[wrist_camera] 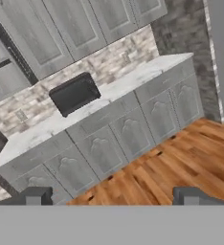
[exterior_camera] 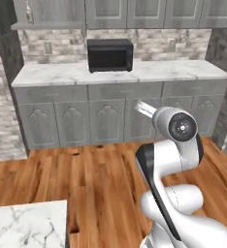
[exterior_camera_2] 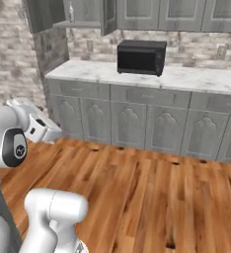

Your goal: Open the cabinet directly in front. Then move the liquor and the cup to the dining counter with the candle on it.

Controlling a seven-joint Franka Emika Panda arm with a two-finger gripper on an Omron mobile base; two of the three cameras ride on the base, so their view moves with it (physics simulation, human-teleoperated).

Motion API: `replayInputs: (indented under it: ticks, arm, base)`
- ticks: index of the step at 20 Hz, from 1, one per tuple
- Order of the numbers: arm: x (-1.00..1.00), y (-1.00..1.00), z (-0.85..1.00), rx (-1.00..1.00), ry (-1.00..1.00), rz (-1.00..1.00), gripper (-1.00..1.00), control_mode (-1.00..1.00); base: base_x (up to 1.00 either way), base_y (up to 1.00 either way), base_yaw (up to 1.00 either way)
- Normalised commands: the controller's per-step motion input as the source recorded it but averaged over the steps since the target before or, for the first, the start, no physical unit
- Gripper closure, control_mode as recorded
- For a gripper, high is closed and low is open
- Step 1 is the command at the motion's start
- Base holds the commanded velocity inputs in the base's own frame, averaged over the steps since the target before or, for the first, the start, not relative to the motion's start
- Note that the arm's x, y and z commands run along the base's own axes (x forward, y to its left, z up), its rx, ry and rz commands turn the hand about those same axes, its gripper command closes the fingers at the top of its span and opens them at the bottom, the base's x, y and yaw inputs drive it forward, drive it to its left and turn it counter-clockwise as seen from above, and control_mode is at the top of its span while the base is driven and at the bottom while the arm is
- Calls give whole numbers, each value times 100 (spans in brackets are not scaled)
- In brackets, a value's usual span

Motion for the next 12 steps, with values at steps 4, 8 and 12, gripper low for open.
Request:
replayInputs:
  ticks: [4,8,12]
  arm:
    - [0,0,0,0,0,0,-100,100]
    - [0,0,0,0,0,0,-100,100]
    - [0,0,0,0,0,0,-100,100]
  base:
    - [100,12,-9]
    - [100,19,-7]
    - [100,27,-7]
